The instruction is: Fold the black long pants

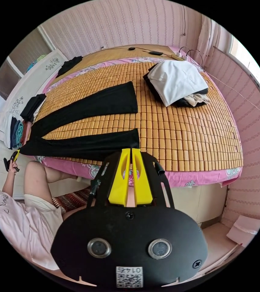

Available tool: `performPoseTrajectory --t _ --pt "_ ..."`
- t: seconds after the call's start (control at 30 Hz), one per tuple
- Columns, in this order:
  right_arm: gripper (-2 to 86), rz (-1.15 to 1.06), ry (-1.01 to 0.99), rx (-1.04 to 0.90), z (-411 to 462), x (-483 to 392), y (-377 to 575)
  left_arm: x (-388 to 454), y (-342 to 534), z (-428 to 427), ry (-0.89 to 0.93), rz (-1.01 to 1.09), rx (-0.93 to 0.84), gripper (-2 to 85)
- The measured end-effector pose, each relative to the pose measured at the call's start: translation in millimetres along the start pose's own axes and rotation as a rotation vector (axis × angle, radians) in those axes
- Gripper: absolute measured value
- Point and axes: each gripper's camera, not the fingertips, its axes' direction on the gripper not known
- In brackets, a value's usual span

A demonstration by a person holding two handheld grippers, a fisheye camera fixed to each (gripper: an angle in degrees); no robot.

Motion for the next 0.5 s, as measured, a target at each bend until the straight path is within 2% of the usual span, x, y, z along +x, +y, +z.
performPoseTrajectory --t 0.17,0.3,0.43,0.5 --pt "0.1 -0.098 0.048 0.010 2.1 -13.9 -62.6 44.2 -25.7 -18.3 0.008 0.110 0.068 -0.9" --pt "0.6 -0.159 0.080 0.005 19.2 -23.3 -154.8 101.0 -74.9 8.8 -0.033 0.229 0.062 -0.4" --pt "4.9 -0.055 0.025 0.007 54.1 -16.5 -242.0 139.2 -128.0 75.8 -0.049 0.175 0.085 4.2" --pt "11.3 0.027 0.018 0.012 78.2 -11.9 -269.8 148.2 -135.9 103.1 -0.118 0.118 0.083 6.1"
